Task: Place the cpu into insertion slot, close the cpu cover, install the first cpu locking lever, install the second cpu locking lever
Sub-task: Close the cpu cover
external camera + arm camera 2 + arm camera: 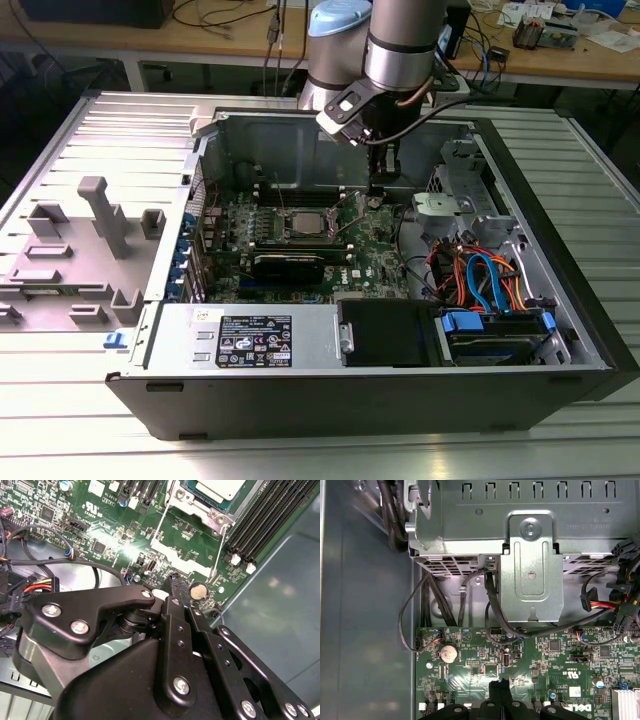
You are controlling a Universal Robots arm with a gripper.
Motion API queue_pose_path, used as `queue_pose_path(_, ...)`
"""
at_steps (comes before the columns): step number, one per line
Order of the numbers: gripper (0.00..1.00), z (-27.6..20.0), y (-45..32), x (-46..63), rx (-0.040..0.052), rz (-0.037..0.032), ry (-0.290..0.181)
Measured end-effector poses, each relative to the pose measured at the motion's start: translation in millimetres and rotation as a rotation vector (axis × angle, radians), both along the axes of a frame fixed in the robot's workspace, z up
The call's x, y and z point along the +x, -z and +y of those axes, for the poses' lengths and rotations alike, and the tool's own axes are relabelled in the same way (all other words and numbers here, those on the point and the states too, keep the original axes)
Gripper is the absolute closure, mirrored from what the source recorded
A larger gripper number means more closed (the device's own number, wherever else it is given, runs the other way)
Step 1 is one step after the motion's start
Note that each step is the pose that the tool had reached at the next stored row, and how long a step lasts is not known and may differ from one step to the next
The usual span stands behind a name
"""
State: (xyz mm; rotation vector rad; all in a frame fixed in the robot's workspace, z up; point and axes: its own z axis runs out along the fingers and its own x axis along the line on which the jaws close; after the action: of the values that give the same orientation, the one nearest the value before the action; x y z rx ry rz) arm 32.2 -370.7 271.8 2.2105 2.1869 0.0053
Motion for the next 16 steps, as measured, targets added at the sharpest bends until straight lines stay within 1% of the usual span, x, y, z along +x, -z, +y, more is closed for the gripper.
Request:
queue_pose_path(2,0.89,0.0,0.0,2.1,0.0001,0.0,0.0)
queue_pose_path(10,0.89,0.0,0.7,2.9,0.0002,-0.0002,-0.001)
queue_pose_path(16,0.89,0.0,9.3,2.9,-0.0009,-0.0003,-0.017)
